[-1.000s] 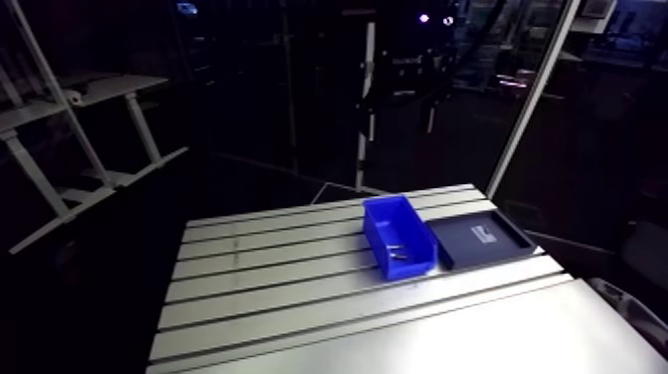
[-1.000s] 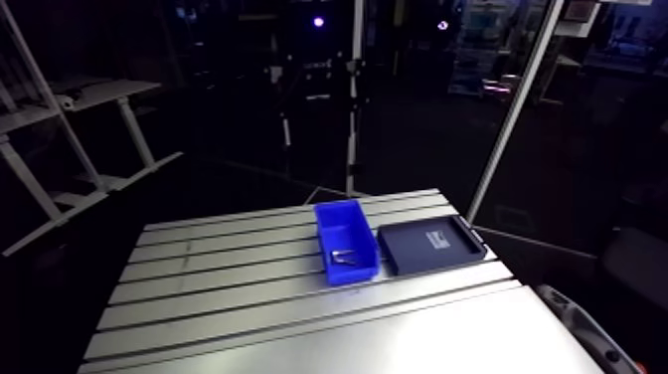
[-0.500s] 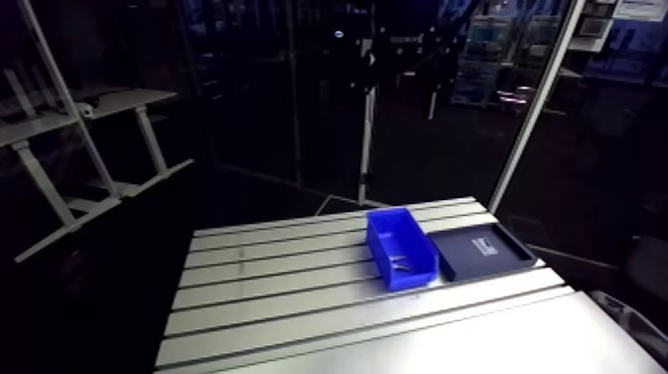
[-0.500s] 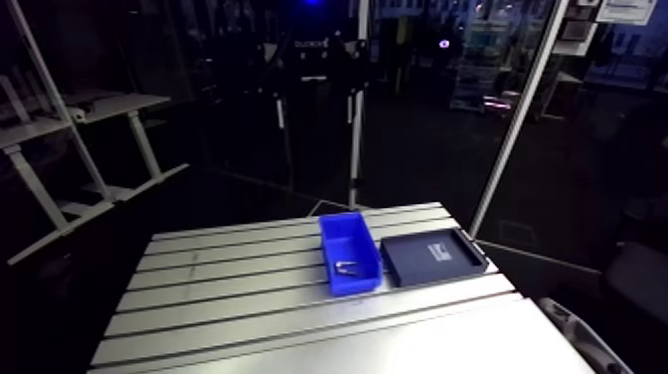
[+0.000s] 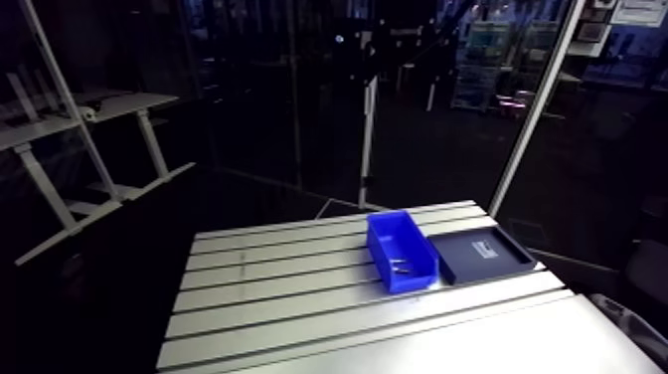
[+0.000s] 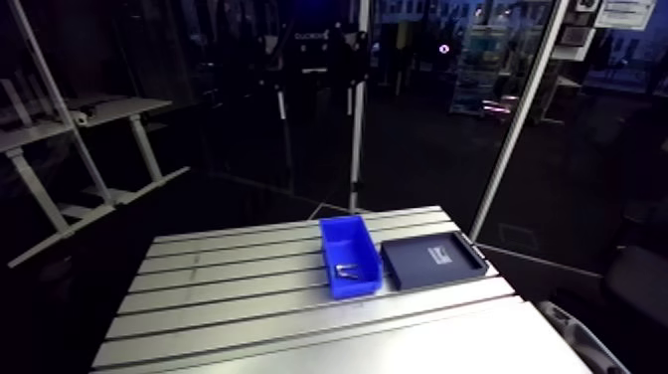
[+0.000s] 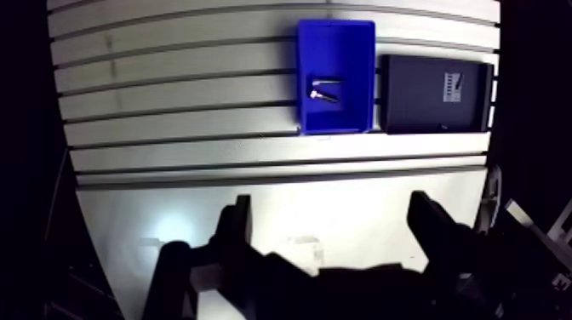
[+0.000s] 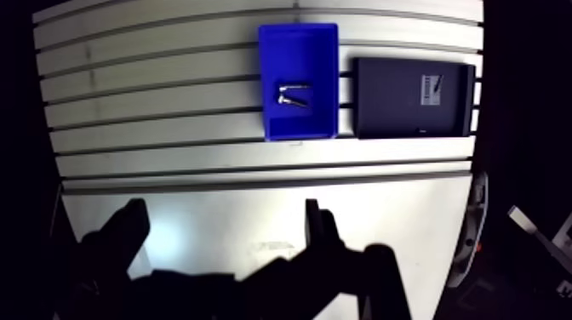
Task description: Pick up the M10 bolt from the tray and put it into the blue bin.
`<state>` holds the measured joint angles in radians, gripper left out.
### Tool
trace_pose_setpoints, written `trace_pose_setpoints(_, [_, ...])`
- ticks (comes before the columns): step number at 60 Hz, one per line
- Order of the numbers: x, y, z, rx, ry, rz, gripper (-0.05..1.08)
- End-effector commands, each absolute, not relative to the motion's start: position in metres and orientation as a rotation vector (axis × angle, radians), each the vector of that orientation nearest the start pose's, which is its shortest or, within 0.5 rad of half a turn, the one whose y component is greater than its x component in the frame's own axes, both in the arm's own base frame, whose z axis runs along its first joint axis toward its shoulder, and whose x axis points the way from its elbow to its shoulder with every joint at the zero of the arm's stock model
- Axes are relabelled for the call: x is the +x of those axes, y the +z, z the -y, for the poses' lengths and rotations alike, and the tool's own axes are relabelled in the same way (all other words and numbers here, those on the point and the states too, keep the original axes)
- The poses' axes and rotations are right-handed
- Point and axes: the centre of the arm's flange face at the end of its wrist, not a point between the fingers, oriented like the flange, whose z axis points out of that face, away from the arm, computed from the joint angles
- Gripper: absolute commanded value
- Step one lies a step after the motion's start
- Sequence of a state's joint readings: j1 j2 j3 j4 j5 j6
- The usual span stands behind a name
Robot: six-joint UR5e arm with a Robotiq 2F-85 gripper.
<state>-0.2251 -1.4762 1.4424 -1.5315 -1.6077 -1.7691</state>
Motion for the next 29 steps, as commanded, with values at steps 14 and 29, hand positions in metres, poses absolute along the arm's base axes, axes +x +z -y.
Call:
trace_pose_setpoints(14, [-0.5439,0.5022,0.0093,0.043,0.054,-3.136,0.01])
trace_pose_setpoints(29, [-0.5433,0.5017,0.0089,0.042,0.060,-3.134,0.01])
